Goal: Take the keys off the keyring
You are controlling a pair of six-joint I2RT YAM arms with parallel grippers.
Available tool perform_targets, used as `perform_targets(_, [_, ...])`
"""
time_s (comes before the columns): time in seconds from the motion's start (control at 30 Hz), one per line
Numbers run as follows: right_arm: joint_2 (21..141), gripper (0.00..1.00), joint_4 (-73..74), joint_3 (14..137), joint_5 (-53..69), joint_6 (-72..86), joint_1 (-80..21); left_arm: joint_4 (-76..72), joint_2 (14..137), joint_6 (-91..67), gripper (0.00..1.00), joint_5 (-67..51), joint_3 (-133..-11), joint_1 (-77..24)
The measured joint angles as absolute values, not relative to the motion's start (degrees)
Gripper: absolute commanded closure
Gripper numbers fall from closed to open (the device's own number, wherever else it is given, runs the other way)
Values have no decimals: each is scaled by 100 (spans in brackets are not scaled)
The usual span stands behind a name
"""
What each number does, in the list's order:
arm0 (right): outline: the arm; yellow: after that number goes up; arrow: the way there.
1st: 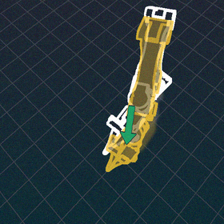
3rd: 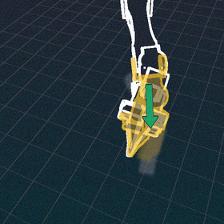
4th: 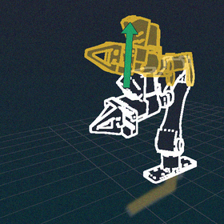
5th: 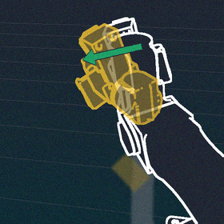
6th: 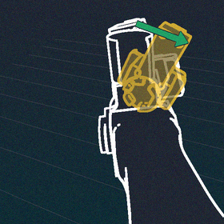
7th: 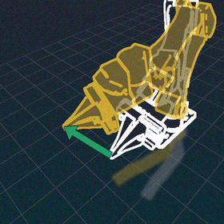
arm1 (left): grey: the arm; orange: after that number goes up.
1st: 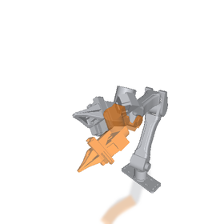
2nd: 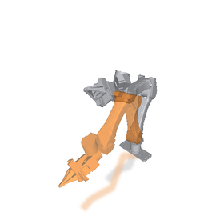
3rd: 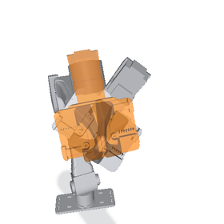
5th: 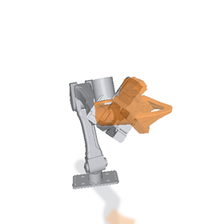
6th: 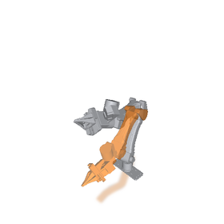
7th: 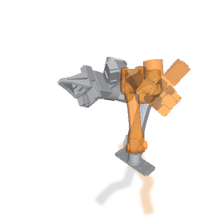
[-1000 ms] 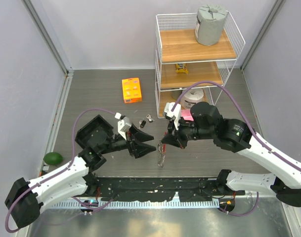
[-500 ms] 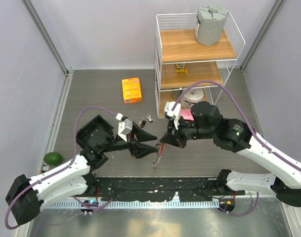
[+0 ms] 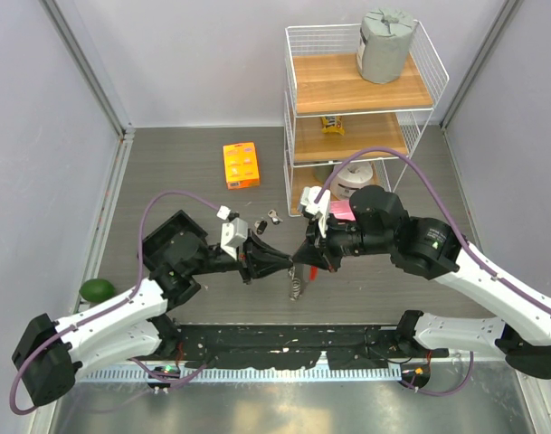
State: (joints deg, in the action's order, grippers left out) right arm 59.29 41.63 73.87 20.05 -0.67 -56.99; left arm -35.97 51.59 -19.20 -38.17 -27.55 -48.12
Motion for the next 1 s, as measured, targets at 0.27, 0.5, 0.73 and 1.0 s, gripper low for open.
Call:
perform_targets(0.27, [5924,95,4163,7345,2005,-67,-5699,-3168,5024,-1706,100,-3824,-2808,-4827])
perform_targets(0.5, [5887,95,4115,7225,2001,-47,-5699,-2630,4558,-1500,100,-3736,-2810,-4827])
perform_targets(0.73, [5808,95,4016,6982,2008,-43,-5699,-1800,4316,-1402,100,-3553,-3140,-4827])
perform_targets(1.0, [5811,95,3955,6947,2053,-30,-5699,-1347,4298,-1332,100,-3448,-3258,-4831])
